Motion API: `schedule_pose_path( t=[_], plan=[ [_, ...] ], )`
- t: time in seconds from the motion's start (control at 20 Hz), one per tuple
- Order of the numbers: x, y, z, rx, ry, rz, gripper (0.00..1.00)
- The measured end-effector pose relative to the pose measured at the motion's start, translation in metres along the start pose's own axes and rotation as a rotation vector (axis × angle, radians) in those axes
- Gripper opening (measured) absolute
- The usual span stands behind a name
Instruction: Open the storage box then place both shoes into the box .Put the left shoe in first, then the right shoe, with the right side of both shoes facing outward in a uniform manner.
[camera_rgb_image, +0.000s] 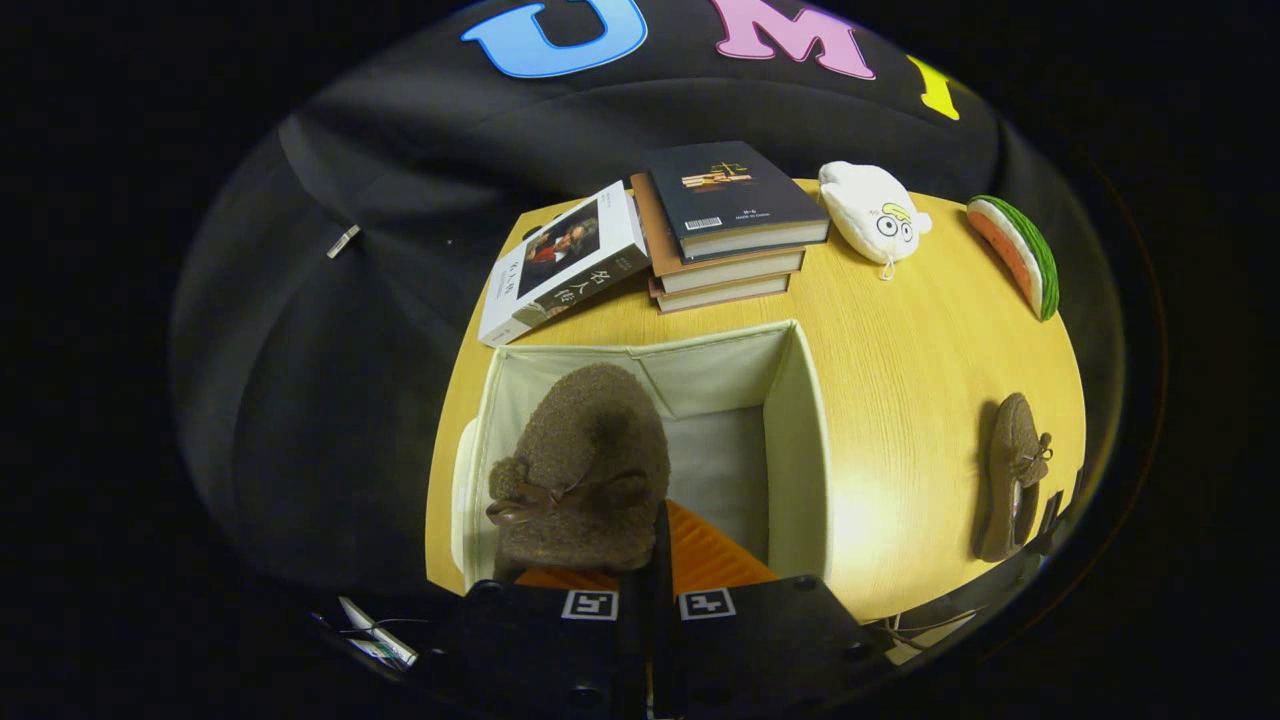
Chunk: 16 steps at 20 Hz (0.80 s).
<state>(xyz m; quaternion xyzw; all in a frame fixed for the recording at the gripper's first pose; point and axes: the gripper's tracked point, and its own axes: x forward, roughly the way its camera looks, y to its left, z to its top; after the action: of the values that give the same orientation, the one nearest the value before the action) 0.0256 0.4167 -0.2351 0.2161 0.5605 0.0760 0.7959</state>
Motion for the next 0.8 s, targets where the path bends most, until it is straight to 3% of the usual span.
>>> schedule_pose_path(
  t=[0.4, 0.55, 0.75, 0.8],
  plan=[
    [0.031, 0.022, -0.014, 0.007, 0.044, -0.025, 0.11],
    [0.037, 0.03, -0.021, -0.003, 0.086, 0.009, 0.12],
    [0.038, 0.047, -0.029, -0.005, 0.13, 0.095, 0.37],
    [0.038, 0.051, -0.035, -0.014, 0.148, 0.119, 0.52]
  ],
)
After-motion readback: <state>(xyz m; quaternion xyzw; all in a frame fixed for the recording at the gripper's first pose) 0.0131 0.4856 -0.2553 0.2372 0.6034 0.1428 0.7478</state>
